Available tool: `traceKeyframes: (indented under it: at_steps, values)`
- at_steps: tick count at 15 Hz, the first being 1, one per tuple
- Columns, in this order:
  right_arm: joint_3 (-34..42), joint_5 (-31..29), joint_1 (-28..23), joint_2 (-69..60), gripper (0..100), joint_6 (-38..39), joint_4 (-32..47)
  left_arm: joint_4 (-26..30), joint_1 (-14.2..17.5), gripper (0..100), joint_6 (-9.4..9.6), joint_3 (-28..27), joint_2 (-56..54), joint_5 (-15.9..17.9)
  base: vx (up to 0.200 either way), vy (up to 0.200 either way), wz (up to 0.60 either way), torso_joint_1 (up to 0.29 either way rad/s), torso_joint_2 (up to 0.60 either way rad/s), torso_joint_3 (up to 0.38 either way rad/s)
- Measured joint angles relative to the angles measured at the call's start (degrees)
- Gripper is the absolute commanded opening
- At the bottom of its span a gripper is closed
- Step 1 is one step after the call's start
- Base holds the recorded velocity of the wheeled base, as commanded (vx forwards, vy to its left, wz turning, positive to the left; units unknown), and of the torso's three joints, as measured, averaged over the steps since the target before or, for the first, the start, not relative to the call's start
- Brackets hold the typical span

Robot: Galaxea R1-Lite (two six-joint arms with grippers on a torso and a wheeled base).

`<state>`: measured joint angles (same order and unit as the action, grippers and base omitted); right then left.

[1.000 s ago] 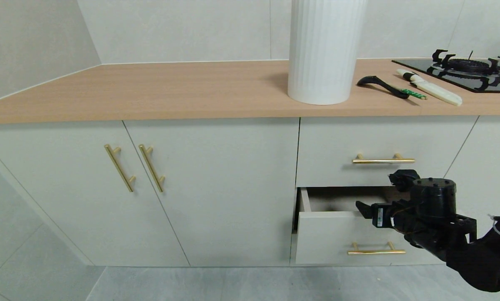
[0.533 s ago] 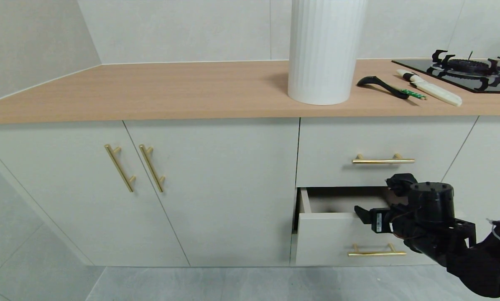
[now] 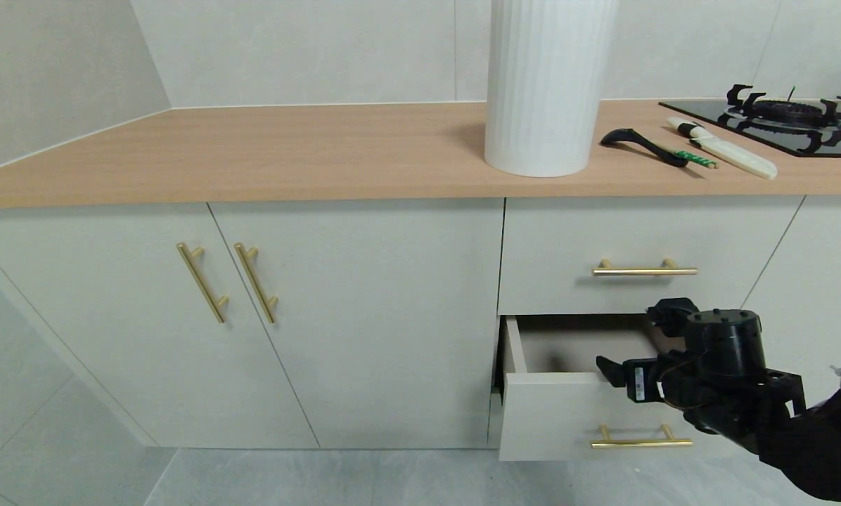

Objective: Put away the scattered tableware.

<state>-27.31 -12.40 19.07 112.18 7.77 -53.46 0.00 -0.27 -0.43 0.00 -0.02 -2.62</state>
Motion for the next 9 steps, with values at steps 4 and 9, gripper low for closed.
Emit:
traceKeyframes:
  at_steps: [4, 9]
  values:
    - [-0.61, 2.46, 0.13, -4.74, 100, -0.02, 11.8, 0.0, 0.0, 100, 0.0, 0.0, 0.0, 0.0, 0.0, 0.0, 0.0, 0.0, 0.0, 0.0]
    - [-3.32, 3.93, 0.67, -10.64, 100, -0.2, 27.51, 0.0, 0.0, 100, 0.0, 0.0, 0.0, 0.0, 0.0, 0.0, 0.0, 0.0, 0.0, 0.0]
